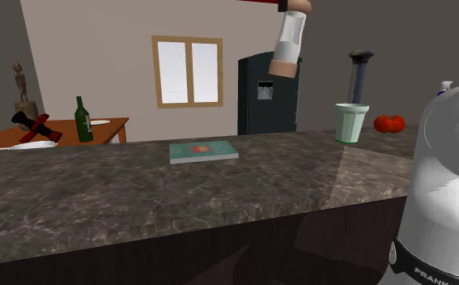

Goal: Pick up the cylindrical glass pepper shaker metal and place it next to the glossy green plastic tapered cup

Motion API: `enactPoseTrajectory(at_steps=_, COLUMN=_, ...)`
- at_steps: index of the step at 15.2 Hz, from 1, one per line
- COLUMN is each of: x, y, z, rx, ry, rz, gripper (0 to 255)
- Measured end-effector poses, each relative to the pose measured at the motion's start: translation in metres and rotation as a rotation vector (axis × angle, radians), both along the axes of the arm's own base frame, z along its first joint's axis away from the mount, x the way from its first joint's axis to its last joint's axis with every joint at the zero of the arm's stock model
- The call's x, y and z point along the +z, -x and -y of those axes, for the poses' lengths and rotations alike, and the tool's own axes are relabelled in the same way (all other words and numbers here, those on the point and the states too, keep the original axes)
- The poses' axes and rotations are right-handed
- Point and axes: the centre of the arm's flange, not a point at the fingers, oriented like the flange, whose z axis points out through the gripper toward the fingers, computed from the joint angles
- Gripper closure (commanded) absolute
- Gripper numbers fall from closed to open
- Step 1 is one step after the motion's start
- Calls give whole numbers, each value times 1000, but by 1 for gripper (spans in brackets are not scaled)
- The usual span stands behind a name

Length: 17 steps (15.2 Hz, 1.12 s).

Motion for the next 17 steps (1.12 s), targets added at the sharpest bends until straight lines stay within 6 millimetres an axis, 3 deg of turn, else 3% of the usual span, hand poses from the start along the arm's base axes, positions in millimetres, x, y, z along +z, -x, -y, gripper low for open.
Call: enactPoseTrajectory(at_steps=17, x=2, y=143, z=172, rx=-1, ry=-1, rz=1, gripper=255)
